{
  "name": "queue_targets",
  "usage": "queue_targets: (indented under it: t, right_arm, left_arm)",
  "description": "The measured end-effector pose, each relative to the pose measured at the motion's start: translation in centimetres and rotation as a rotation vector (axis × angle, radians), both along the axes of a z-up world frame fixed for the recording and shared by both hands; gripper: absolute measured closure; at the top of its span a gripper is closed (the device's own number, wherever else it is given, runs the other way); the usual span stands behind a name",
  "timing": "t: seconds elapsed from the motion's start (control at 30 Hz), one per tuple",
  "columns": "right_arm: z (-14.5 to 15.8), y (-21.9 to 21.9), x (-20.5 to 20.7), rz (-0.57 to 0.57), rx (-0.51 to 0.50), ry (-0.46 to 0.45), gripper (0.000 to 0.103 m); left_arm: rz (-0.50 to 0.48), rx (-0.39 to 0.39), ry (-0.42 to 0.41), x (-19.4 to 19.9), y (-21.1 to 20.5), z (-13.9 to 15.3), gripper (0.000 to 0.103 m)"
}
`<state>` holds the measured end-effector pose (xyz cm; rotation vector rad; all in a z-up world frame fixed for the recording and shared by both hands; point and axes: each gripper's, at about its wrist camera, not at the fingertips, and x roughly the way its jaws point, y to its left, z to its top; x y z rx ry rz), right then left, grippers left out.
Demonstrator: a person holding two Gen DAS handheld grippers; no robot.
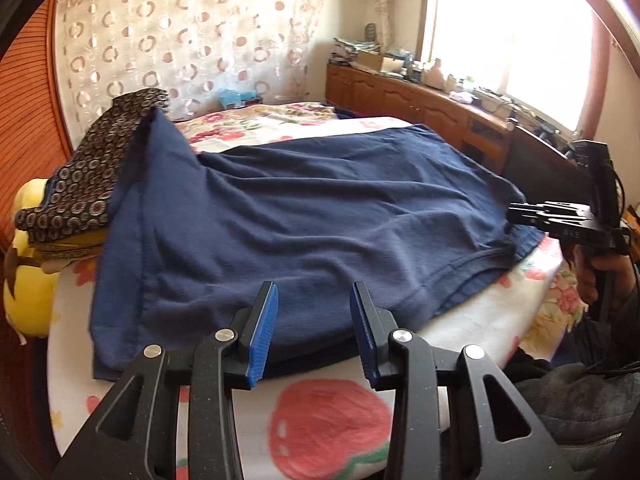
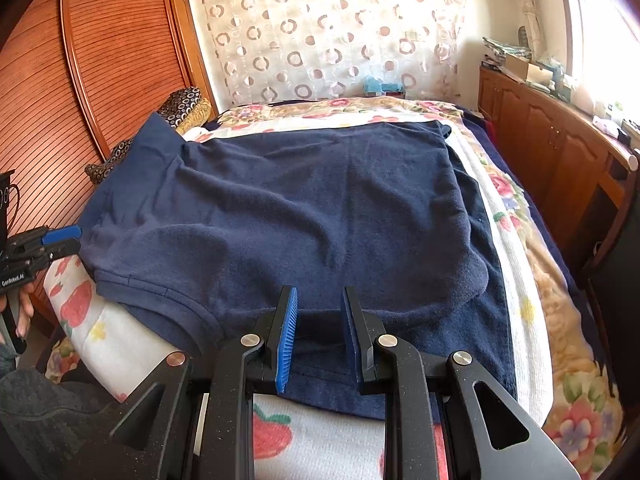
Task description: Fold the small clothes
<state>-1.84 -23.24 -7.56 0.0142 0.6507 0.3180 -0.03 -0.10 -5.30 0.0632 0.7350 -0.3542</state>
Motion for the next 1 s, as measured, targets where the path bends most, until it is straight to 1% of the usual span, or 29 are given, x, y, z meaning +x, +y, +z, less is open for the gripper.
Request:
queue_targets:
  t: [0.1, 0.27, 0.43, 0.53, 0.77, 0.97, 1.0]
  right_arm:
    - [-0.2, 0.2, 0.1, -0.003, -0.008, 0.004, 0.08]
    - [-0.6, 0.4, 0.3, -0.005, -0.016, 0.009, 0.08]
    - [-0.7, 0.4, 0.4, -0.006, -0.019, 0.009, 0.08]
    - [-0.7, 0.4, 0.4, -0.006, -0.02, 0.01, 0.08]
    - [-1.0, 0.8, 0.6, 0.004, -0.027, 0.017, 0.08]
    - [-1.2, 1.0, 0.9, 0.007, -0.034, 0.017, 0.08]
    - [-1.2, 1.1, 1.0, 0.007, -0.034, 0.017, 0.08]
  left_arm:
    - [0.045, 0.02, 0.001, 0.4, 0.9, -0.1, 0.065]
    - [0.093, 0.03, -0.006, 0.8, 2.1, -0.4, 0.064]
    - [0.141, 0.017, -0.011, 1.3, 3.7, -0.6, 0.064]
    - [0.204, 0.015, -0.041, 1.1, 4.9, -0.4, 0.064]
    - [0.255, 0.013, -0.048, 1.1, 6.9, -0.2, 0.064]
    - [0.272, 0.018, -0.061, 1.1, 7.7, -0.3, 0.065]
    - [0.265, 0.02, -0.063, 0.9, 7.6, -0.3, 0.076]
